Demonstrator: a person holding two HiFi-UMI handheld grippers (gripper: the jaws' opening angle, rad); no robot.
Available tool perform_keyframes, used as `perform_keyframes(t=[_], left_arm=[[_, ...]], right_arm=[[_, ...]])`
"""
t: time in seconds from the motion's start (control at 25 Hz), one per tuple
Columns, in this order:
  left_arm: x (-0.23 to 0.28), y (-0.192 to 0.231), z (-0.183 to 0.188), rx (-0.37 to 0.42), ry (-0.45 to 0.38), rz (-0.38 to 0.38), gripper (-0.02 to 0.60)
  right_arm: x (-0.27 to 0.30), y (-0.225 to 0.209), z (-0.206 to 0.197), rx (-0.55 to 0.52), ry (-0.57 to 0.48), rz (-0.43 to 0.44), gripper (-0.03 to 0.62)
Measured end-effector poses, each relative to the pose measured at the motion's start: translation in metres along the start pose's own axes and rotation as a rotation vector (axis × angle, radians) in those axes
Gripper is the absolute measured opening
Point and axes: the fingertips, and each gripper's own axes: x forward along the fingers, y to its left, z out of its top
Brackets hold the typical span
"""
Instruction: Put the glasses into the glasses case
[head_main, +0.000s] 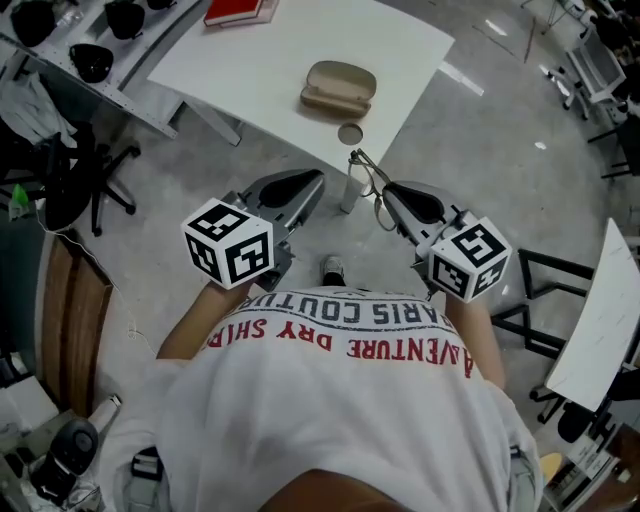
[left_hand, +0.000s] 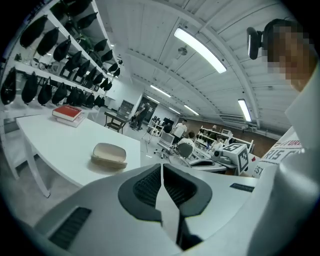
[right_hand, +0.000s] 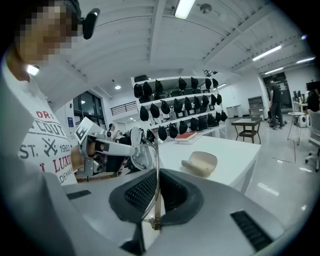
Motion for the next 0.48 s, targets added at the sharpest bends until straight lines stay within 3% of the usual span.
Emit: perform_keyframes(t=[0.48], left_arm=[[0.022,0.031,0.030,0.017,-0.033,0.011,0.037]], right_arm=[[0.023,-0.031,0.025,-0.048,-0.002,-0.007,0.032]])
